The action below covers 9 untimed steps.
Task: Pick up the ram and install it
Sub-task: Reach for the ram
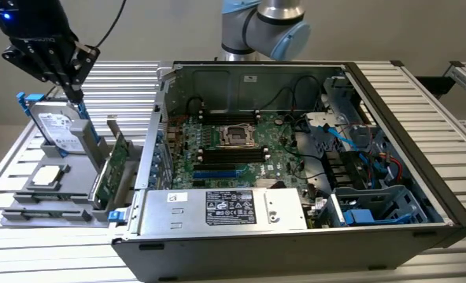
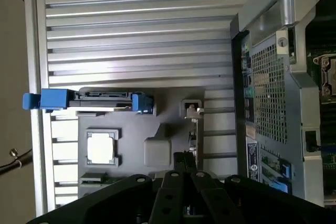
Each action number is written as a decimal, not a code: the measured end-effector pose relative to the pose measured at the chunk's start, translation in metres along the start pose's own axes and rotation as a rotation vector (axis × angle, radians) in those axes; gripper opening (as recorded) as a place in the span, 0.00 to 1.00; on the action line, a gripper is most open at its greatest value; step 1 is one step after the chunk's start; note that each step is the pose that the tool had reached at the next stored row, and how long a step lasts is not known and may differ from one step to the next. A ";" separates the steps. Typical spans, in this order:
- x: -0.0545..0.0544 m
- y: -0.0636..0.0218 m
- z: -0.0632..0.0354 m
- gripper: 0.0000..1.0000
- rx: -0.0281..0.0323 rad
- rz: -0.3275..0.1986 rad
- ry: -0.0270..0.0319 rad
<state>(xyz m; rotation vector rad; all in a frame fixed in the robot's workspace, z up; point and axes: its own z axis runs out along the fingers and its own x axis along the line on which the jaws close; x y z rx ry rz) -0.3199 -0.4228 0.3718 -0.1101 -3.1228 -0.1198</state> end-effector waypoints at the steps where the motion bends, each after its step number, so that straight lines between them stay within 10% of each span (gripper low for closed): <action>1: 0.004 -0.0025 0.0000 0.11 0.0001 0.000 0.0001; 9: 0.033 -0.0248 -0.0008 0.11 0.0000 0.000 0.0000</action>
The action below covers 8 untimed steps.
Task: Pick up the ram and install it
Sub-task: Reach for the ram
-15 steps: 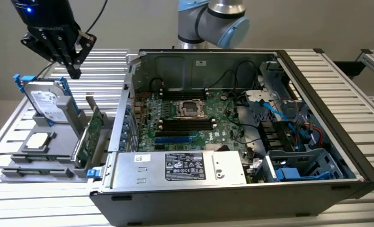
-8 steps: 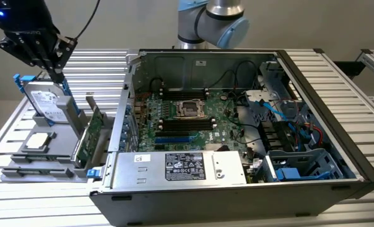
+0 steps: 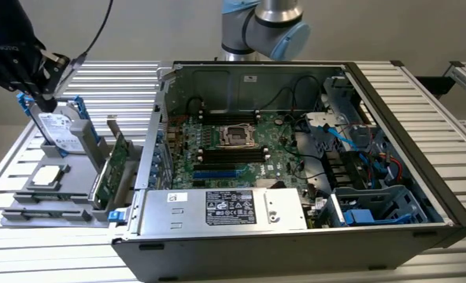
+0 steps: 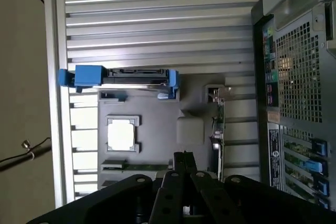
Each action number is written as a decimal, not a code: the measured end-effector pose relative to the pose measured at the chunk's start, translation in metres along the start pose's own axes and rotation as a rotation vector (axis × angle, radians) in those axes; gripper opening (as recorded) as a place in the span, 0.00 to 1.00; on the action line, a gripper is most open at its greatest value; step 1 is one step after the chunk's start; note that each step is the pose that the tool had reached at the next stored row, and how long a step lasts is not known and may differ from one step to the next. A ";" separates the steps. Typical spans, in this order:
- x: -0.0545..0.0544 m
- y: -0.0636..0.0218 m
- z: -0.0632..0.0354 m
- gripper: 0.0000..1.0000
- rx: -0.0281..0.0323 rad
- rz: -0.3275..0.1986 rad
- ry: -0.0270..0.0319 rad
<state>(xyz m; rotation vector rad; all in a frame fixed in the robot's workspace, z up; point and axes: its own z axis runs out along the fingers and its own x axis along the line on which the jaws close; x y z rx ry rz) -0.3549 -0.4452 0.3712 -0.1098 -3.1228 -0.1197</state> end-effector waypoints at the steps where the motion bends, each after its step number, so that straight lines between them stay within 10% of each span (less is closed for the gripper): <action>1: 0.003 -0.0028 -0.0001 0.11 0.0000 0.000 0.0000; 8: 0.017 -0.0279 -0.0015 0.11 -0.0002 0.000 -0.0001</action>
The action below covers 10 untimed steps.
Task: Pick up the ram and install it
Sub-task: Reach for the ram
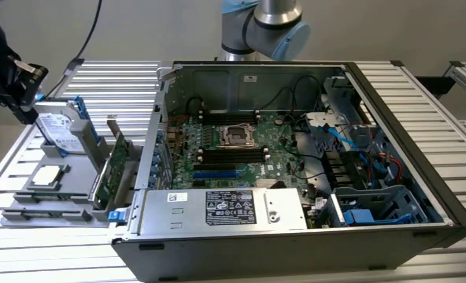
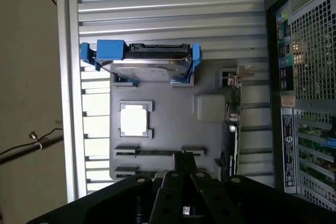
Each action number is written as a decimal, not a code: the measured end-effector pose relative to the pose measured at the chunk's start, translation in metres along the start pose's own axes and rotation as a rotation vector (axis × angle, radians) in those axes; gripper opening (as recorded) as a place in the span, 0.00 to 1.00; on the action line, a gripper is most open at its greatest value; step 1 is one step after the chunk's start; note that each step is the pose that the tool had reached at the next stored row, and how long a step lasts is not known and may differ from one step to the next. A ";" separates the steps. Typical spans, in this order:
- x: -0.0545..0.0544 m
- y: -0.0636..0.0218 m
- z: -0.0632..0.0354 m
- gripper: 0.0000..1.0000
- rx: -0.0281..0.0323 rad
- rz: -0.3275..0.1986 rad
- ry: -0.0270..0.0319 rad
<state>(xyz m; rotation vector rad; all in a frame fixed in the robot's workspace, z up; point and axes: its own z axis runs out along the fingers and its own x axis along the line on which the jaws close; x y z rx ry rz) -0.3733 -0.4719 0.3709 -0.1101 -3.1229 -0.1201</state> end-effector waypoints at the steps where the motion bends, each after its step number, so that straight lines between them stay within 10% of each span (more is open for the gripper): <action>1: 0.000 -0.0026 -0.0002 0.11 -0.0001 0.000 0.0001; 10: 0.000 -0.0040 -0.0003 0.11 -0.0007 0.000 0.0001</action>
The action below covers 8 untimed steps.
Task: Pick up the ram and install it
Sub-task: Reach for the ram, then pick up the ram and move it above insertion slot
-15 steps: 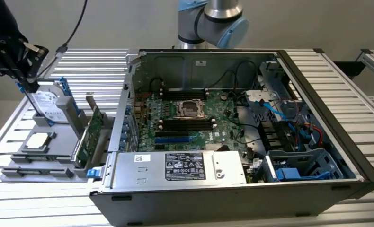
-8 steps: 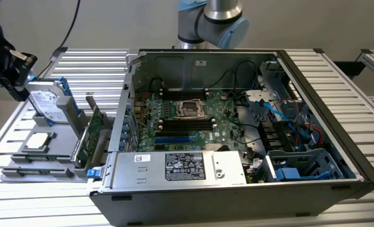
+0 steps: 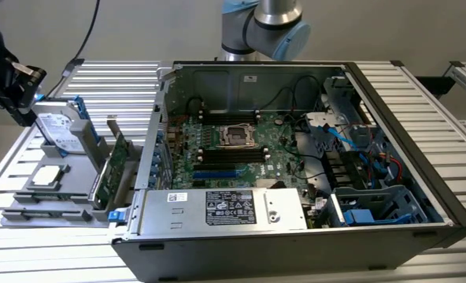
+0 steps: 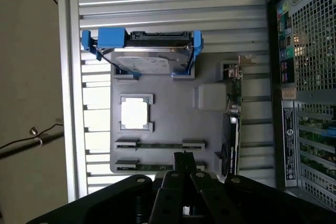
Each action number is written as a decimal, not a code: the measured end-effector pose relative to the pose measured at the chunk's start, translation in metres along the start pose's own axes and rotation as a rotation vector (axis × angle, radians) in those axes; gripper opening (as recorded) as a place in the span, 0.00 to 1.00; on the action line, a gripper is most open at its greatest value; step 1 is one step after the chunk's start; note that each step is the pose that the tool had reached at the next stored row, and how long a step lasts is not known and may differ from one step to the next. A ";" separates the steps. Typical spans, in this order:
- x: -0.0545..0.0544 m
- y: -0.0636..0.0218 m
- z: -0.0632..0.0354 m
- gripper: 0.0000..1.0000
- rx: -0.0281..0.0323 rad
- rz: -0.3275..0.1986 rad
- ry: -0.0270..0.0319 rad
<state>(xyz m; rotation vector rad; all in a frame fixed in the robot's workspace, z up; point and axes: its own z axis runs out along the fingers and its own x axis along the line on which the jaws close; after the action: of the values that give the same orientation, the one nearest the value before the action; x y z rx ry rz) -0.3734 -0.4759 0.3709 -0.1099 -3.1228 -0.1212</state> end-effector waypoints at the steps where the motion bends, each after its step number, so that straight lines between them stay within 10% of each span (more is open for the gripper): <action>1: 0.000 0.0000 0.0000 0.11 0.0000 0.000 0.0000; 8: 0.000 0.0000 0.0000 0.11 0.0000 0.000 0.0000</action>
<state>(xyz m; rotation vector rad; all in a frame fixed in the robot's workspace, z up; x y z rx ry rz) -0.3734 -0.4759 0.3709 -0.1100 -3.1227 -0.1211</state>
